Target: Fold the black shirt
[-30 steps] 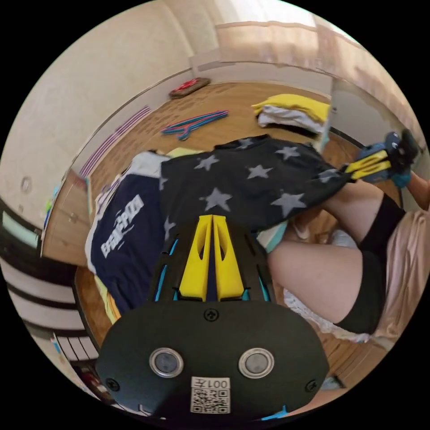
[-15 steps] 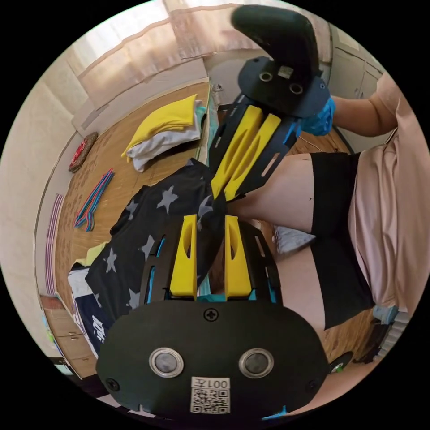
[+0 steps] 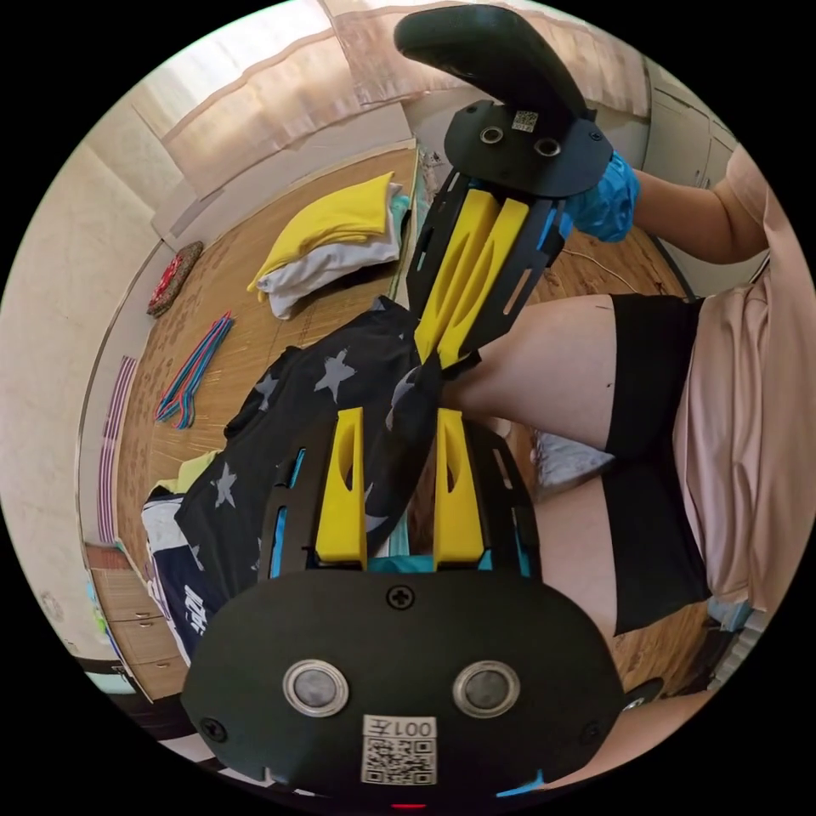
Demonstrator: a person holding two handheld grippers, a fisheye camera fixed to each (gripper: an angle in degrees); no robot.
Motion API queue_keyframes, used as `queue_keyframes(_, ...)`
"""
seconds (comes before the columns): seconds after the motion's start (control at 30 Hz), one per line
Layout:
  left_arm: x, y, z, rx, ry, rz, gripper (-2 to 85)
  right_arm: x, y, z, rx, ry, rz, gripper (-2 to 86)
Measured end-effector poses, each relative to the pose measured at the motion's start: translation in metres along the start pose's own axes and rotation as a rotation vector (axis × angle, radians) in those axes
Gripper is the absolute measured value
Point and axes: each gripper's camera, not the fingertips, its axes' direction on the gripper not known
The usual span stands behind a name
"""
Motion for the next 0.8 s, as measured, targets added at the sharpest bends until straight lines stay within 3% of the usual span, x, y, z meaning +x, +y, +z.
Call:
queue_keyframes(0.2, 0.012, -0.011, 0.004, -0.02, 0.016, 0.022, 10.0, 0.012, 0.008, -0.005, 0.051, -0.033, 0.012, 1.4)
queue_keyframes(0.53, 0.045, -0.032, 0.032, -0.014, -0.032, 0.022, 1.0, 0.016, 0.025, -0.009, 0.077, -0.049, 0.002, 3.0)
queue_keyframes(0.8, 0.036, -0.015, 0.026, 0.039, 0.037, -0.266, -0.5, 0.037, 0.093, -0.023, 0.43, 0.043, 0.294, 14.9)
